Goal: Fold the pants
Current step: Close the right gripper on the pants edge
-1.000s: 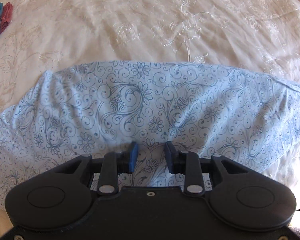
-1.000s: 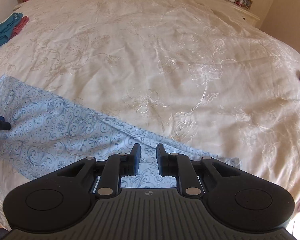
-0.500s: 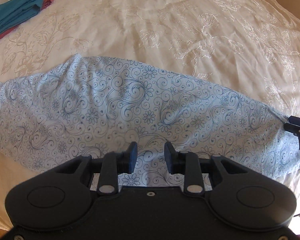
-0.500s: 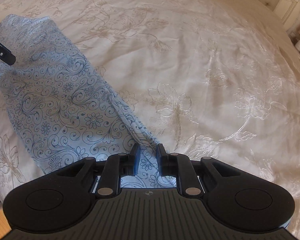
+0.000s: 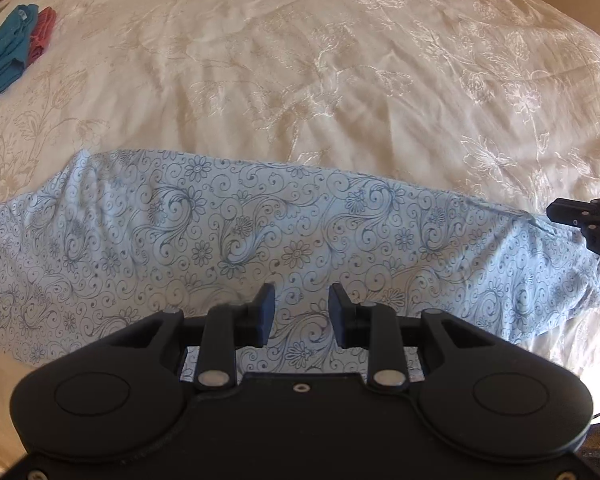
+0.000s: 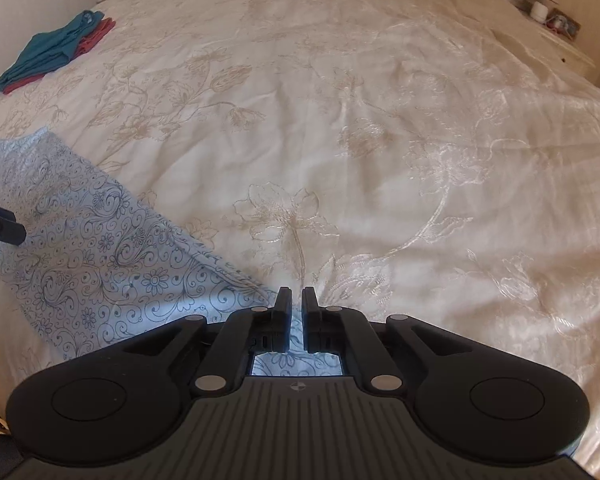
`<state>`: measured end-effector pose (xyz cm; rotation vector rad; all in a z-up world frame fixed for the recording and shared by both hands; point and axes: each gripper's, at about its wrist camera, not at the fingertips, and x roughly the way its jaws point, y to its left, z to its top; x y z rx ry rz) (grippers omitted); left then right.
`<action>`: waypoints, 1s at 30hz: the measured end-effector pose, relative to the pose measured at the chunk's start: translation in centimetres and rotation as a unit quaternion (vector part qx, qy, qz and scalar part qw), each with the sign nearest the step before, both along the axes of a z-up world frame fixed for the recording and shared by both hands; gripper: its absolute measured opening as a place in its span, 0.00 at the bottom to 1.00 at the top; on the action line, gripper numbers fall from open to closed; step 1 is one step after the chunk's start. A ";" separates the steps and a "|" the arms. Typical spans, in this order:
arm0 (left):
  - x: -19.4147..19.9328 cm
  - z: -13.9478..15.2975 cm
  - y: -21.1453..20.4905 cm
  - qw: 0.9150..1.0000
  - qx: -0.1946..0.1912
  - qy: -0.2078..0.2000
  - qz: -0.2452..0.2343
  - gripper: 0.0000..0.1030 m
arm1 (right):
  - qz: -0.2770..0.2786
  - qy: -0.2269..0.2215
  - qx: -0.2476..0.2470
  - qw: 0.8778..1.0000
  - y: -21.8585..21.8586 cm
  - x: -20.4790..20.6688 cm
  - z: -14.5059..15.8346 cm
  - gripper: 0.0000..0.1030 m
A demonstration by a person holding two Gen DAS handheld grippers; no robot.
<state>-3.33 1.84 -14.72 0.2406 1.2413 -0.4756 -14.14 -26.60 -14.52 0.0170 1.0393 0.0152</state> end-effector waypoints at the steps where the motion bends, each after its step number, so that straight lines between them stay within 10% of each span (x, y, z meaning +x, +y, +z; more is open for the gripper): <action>1: -0.2 -0.1 -0.8 1.000 -0.001 0.001 -0.012 0.38 | -0.024 -0.003 0.006 1.000 -0.9 -0.9 0.4 0.10; 11: -2.9 -0.9 -8.7 0.993 -0.007 0.004 -0.121 0.38 | -0.173 0.009 -0.023 0.985 -6.4 -8.2 0.0 0.17; 25: -3.2 -1.3 -10.0 0.992 0.005 0.017 -0.124 0.38 | -0.138 0.010 0.018 0.990 -7.8 -6.8 -1.6 0.17; 30: -3.0 -1.4 -10.0 0.993 0.008 0.015 -0.121 0.39 | -0.171 0.005 0.017 0.985 -9.0 -7.1 -1.8 0.02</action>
